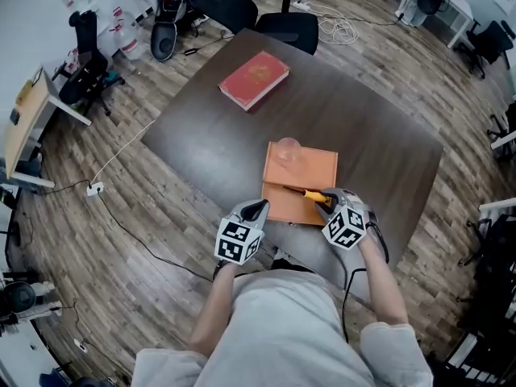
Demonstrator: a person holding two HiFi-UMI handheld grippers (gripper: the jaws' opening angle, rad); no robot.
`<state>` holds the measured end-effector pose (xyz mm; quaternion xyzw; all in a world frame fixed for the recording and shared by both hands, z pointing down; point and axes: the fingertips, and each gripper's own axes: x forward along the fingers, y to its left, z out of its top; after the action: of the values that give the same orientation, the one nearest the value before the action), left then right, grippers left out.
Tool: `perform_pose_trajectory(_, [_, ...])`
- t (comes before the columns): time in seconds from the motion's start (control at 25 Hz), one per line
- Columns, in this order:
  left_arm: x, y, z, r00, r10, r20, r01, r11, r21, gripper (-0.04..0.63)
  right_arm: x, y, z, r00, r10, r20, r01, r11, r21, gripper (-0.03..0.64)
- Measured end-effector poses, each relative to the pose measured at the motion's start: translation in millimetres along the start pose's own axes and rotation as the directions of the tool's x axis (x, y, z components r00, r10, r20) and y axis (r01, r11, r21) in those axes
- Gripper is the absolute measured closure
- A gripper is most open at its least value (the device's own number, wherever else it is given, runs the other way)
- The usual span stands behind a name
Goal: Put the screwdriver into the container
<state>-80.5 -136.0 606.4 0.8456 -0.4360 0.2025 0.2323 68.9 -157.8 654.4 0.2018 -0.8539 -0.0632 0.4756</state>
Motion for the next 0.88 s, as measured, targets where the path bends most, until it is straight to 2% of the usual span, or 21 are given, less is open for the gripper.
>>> perform_pose_trajectory(0.44, [10.2, 0.3, -11.4, 0.998, 0.061, -0.025, -0.062, 0.997, -0.038, 0.543, 22.0, 11.3, -16.0, 0.995, 0.094, -0.033, -0.095, 0.995, -0.029, 0.508])
perform_pose_trajectory(0.68, [14.0, 6.9, -20.8, 0.996, 0.079, -0.048, -0.082, 0.995, -0.052, 0.543, 39.7, 10.3, -18.3, 0.991, 0.116, -0.062, -0.118, 0.993, -0.027, 0.508])
perform_pose_trajectory(0.88, [17.8, 9.9, -21.4, 0.995, 0.08, -0.055, -0.083, 0.995, -0.057, 0.543, 44.7, 12.6, -16.6, 0.989, 0.121, -0.079, -0.126, 0.99, -0.062, 0.508])
